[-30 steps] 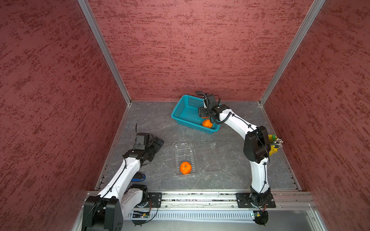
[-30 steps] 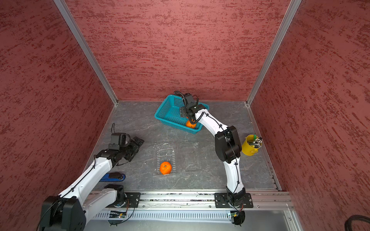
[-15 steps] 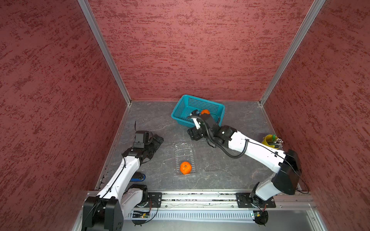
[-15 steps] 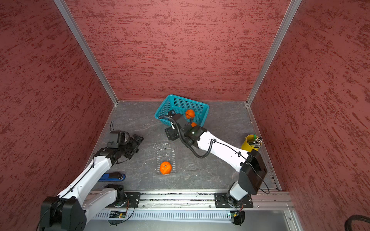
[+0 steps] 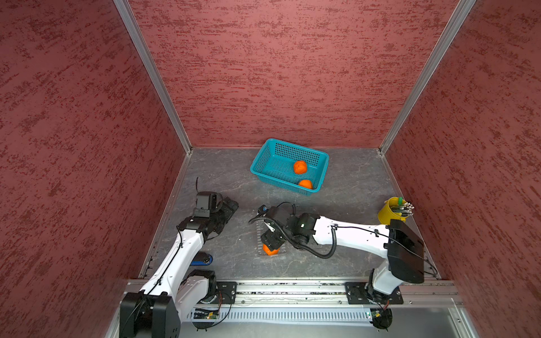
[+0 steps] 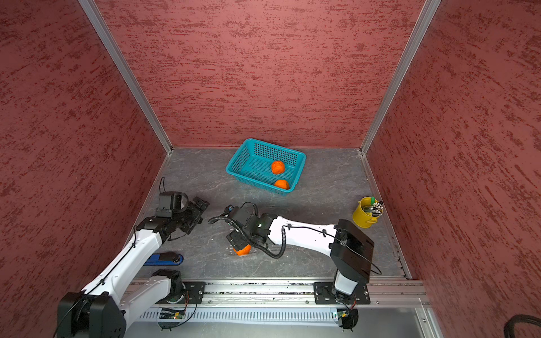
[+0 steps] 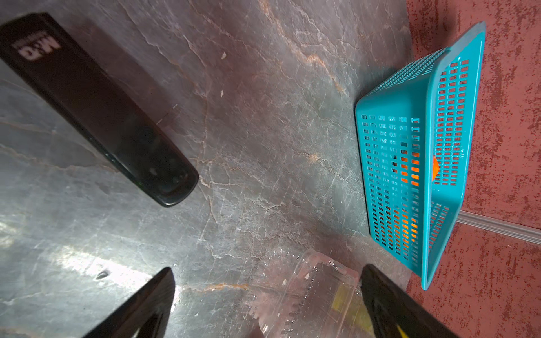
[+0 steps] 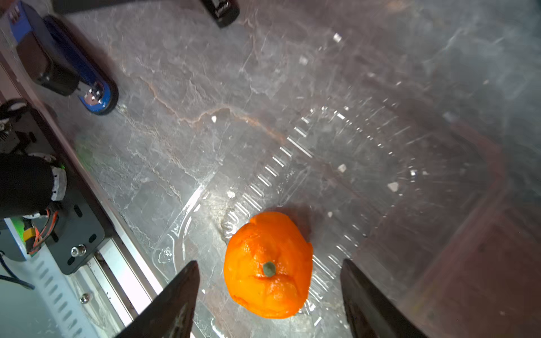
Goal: Take oranges out of containers
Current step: Pick up the orange from the packing box.
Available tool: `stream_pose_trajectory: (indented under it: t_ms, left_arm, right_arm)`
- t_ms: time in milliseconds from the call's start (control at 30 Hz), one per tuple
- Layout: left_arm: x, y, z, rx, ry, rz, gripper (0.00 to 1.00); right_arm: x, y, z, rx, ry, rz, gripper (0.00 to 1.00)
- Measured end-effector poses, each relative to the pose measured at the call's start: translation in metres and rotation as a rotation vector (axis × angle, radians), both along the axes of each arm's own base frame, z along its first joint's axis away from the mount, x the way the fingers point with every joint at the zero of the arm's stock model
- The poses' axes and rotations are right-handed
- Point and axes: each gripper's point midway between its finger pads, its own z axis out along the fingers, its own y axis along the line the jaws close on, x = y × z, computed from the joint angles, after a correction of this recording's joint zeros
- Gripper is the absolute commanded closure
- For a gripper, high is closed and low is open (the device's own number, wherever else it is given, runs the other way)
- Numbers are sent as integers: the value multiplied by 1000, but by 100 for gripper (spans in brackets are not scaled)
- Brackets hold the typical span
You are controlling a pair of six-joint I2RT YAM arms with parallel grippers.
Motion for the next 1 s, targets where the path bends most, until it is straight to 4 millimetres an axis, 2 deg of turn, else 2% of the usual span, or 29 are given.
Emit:
stream_pose_trajectory:
  t_ms: [167, 233, 333, 500, 700, 800, 867, 1000]
  left_arm:
    - [-1, 2, 0, 1, 2, 5, 1]
    - [-1, 2, 0, 0, 2, 8, 1]
    - [-1, 3, 0, 0, 2, 9, 0]
    - [-1, 3, 0, -1, 2, 9, 1]
    - [0, 4, 0, -1, 2, 14, 0]
    - [-1, 5, -1, -2, 4, 15, 0]
    - [-1, 5, -2, -2, 6, 15, 0]
    - [-1, 4, -3, -6, 4, 13, 1]
  right_arm:
    - [-8, -8, -44, -118, 76, 8, 23]
    - [-10, -8, -52, -138, 97, 11, 23]
    - [-8, -4, -56, -148, 105, 15, 26]
    - [-8, 0, -59, -162, 107, 30, 50]
    - [-3, -4, -55, -177, 112, 25, 53]
    - [10, -12, -41, -167, 110, -7, 53]
    - [29, -19, -18, -130, 92, -48, 52]
    - [96, -36, 55, 25, -9, -181, 50]
